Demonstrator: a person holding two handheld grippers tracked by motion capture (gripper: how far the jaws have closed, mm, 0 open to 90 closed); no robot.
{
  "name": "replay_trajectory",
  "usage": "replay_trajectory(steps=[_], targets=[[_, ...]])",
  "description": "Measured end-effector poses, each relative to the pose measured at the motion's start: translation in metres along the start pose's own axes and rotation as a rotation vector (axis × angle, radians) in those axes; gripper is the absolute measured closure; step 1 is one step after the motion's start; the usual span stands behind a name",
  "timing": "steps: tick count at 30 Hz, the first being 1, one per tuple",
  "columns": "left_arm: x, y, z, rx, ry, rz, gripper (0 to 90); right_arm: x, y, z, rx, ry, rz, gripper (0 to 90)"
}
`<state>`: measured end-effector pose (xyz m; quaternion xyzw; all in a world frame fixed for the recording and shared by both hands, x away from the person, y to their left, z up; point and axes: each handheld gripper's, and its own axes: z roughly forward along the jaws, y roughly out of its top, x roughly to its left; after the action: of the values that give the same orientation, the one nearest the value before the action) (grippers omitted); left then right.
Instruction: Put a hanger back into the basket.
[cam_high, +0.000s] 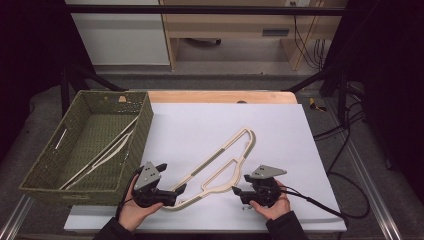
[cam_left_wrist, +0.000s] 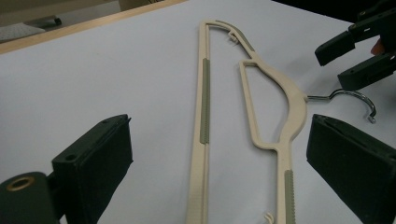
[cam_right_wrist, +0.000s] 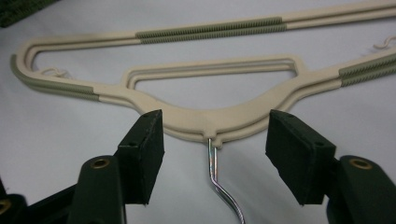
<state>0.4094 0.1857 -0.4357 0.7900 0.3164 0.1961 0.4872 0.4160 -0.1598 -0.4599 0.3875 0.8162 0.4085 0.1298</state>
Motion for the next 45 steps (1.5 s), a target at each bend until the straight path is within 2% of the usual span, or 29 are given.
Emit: replay_trajectory(steps=[10, 12, 13, 14, 20, 21, 26, 27, 29, 34, 38, 40, 43, 45], targets=[[-0.001, -0.002, 0.002, 0.004, 0.008, -0.007, 7.4, 0.001, -0.007, 0.013, 0.064, -0.024, -0.04, 59.7], [0.0, -0.002, 0.003, 0.008, 0.0, -0.016, 7.3, 0.002, -0.008, 0.015, 0.079, -0.019, -0.033, 65.6], [0.0, -0.002, 0.003, 0.009, -0.002, -0.021, 7.3, 0.002, -0.008, 0.015, 0.079, -0.019, -0.033, 65.6], [0.0, -0.002, 0.003, 0.009, -0.008, -0.025, 7.2, 0.002, -0.009, 0.016, 0.083, -0.018, -0.032, 71.2], [-0.002, -0.002, 0.003, 0.013, -0.019, -0.028, 7.2, 0.001, -0.01, 0.017, 0.09, -0.009, -0.051, 80.7], [-0.002, -0.002, 0.004, 0.016, -0.023, -0.031, 7.3, 0.002, -0.01, 0.018, 0.101, -0.012, -0.039, 83.5], [-0.003, -0.001, 0.004, 0.015, -0.03, -0.036, 7.6, 0.002, -0.01, 0.018, 0.103, -0.025, -0.034, 88.1], [-0.004, -0.001, 0.005, 0.013, -0.031, -0.037, 7.8, 0.002, -0.009, 0.018, 0.106, -0.027, -0.015, 88.4], [-0.004, -0.001, 0.005, 0.015, -0.036, -0.036, 7.8, 0.001, -0.009, 0.018, 0.106, -0.027, -0.022, 88.6], [-0.008, 0.001, 0.008, 0.02, -0.051, -0.032, 8.4, 0.001, -0.006, 0.015, 0.092, -0.006, 0.013, 89.2], [-0.012, 0.006, 0.012, 0.025, -0.073, -0.03, 8.9, 0.0, -0.003, 0.012, 0.09, 0.007, 0.021, 89.3], [-0.017, 0.012, 0.016, 0.033, -0.084, -0.015, 8.9, -0.001, 0.0, 0.011, 0.098, 0.012, -0.004, 89.3], [-0.02, 0.016, 0.019, 0.041, -0.096, -0.008, 9.1, 0.001, 0.003, 0.008, 0.099, 0.004, -0.007, 89.3], [-0.023, 0.019, 0.024, 0.046, -0.104, -0.004, 9.2, 0.001, 0.005, 0.007, 0.091, 0.004, -0.03, 89.4]])
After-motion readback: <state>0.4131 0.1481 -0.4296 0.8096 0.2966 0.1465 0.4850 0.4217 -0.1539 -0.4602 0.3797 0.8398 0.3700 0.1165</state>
